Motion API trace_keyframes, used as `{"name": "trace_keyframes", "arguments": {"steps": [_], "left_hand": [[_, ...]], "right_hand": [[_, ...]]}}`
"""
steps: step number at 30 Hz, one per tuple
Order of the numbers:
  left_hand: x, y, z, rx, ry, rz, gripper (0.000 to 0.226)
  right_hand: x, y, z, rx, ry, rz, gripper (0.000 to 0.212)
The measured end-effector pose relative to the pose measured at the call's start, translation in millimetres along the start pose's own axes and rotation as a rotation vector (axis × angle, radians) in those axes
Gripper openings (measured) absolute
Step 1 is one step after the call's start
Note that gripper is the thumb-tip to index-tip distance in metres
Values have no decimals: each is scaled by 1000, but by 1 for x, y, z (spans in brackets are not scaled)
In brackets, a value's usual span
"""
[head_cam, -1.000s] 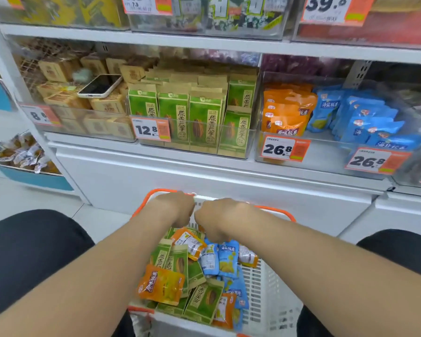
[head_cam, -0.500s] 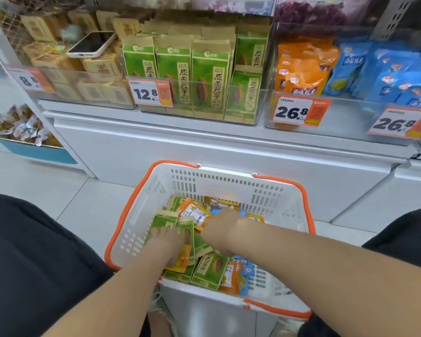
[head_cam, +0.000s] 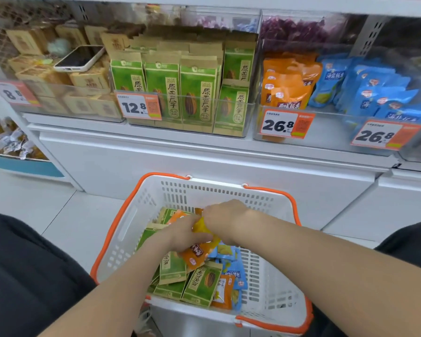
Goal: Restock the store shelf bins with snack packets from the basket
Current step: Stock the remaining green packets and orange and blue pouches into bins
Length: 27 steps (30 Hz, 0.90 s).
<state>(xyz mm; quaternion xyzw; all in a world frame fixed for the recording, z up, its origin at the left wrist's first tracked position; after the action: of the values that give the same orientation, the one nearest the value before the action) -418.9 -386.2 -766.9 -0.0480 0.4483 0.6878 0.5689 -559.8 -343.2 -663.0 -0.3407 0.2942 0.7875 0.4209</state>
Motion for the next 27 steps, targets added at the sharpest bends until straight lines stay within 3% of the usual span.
{"name": "trace_keyframes", "arguments": {"steps": [2,4,9,13,16,21,27], "left_hand": [[-6,25,8,71,13,321,42],[-12,44,15,123,-10,549,35],[-21,60,14,195,76,832,50],[-27,77,12,257,196,1071,57],[-31,98,13,326,209,1097,49],[-36,140,18,437,396,860,25],[-58,203,34,596,496,863,17]], "right_hand": [[2,16,1,7,51,-45,108],[-1,30,5,14,123,-60,129],[-15,64,31,149,309,11,72],[-23,82,55,326,384,-244,47],[-22,99,63,355,414,-425,43],[-33,117,81,227,510,-619,52],[-68,157,119,331,656,-550,39]]}}
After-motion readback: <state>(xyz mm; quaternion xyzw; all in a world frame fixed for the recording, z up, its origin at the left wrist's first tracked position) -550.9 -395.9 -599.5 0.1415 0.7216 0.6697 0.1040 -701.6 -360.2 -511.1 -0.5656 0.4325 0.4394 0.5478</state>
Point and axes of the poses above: each hand's wrist, its own z-axis away from the middle knuckle, its own x-axis out of the palm, y = z × x, the point moved 1 cm from there along -z, towards the middle knuckle, and after that the axes turned 2 degrees about -x, right-handed, at the moved point
